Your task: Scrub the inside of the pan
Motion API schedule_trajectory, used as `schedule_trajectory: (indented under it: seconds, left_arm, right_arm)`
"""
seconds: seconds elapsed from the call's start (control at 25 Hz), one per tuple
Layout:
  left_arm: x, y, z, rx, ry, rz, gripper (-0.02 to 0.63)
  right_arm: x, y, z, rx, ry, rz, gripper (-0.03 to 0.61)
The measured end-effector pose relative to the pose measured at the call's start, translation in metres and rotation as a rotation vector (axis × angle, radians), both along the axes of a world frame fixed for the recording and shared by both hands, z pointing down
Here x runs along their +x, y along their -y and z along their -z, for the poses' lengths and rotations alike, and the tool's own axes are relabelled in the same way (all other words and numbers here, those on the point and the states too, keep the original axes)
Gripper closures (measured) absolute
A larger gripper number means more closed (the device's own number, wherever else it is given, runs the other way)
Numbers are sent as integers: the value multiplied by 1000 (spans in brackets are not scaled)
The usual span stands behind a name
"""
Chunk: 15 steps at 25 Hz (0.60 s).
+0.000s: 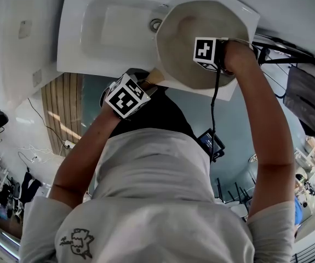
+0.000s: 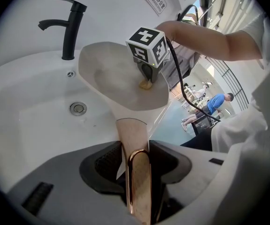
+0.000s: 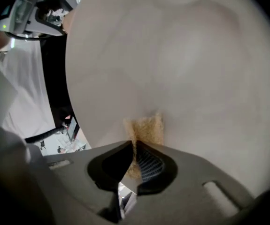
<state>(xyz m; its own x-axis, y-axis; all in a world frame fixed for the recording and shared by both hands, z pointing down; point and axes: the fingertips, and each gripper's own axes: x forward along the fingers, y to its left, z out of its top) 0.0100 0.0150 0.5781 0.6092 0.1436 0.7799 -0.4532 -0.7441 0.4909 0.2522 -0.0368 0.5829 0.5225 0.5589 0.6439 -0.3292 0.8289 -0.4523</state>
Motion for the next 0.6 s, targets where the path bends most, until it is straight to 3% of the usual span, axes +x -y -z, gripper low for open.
schedule_trajectory:
  seconds: [0.12,0.2,0.4,0.6]
  left_arm:
    - [-3,0,0,-2,9,0,433]
    - [-3,0,-1,3,11,0,433]
    - [-1,1,-1,8,17,-1,433]
    - [-1,2,-1,16,17,-2,433]
  right_arm:
    - [14,37,-4,162,-71,100,554]
    - [15,70,-17,315,-52,166,554]
    - [-13,150,-20,708,83,299,554]
    - [-58,188,-10,956,271,402,554]
